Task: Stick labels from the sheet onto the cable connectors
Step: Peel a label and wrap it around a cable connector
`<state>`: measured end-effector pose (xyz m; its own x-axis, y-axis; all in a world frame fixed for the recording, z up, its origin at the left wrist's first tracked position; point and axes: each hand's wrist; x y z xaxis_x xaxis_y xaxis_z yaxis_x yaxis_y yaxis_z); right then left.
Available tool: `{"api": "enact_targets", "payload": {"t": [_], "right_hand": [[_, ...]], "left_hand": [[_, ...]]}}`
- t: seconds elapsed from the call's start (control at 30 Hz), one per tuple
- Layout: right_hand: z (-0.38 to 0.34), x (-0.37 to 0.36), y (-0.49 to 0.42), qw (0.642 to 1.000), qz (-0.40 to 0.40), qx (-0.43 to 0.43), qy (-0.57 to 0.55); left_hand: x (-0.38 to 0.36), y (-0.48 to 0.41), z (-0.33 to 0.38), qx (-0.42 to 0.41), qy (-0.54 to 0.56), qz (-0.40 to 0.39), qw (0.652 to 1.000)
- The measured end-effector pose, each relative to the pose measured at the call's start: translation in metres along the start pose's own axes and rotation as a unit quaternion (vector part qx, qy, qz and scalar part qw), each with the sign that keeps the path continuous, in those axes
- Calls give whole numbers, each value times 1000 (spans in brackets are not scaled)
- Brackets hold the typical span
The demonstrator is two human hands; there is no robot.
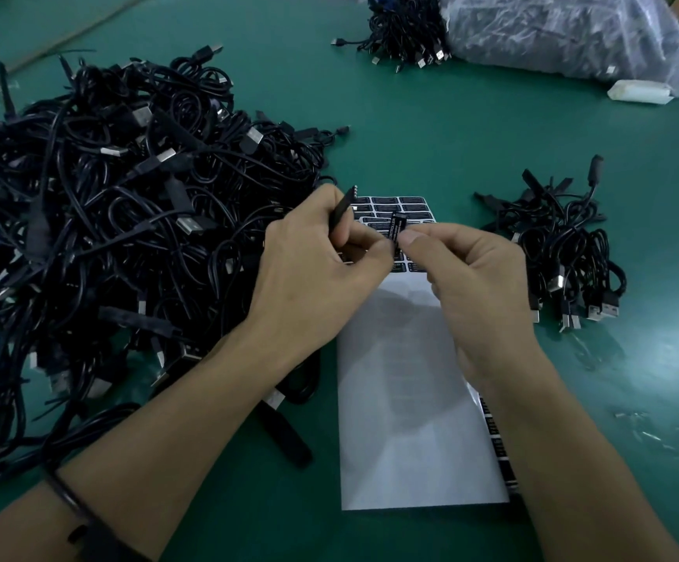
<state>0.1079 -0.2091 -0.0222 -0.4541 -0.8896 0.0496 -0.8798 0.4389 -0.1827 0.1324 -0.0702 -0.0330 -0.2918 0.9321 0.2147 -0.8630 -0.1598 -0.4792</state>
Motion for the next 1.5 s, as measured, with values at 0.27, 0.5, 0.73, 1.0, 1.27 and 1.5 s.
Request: {"api": "enact_targets", "payload": {"t": [0.27, 0.5, 0.73, 1.0, 1.27, 1.5], "right_hand": [[2, 3, -1, 999, -6, 26, 21], [4, 4, -3, 999, -7, 35, 32], [4, 5, -4, 997, 62, 40, 4], [-3, 1, 2, 994, -15, 22, -109], [-1, 5, -4, 996, 31, 46, -74], [1, 7, -7, 992, 56, 86, -79]], "left_hand": [[-1, 0, -4, -14, 13, -6, 1000], [0, 0, -3, -30, 2, -9, 1000], [0, 3, 4, -34, -30, -29, 999], [3, 5, 3, -111, -102, -108, 983], [1, 2, -3, -131, -141, -124, 973], [1, 1, -7, -111, -89, -123, 982]]}}
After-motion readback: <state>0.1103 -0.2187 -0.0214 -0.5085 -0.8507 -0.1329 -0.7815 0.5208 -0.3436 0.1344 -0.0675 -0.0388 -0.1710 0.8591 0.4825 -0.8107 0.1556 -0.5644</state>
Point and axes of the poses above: each hand's wrist, its own y-axis away from the middle knuckle, its own x-axis out of the back of the hand, z = x × y, and after that the axes turned 12 degrees about z, right-handed
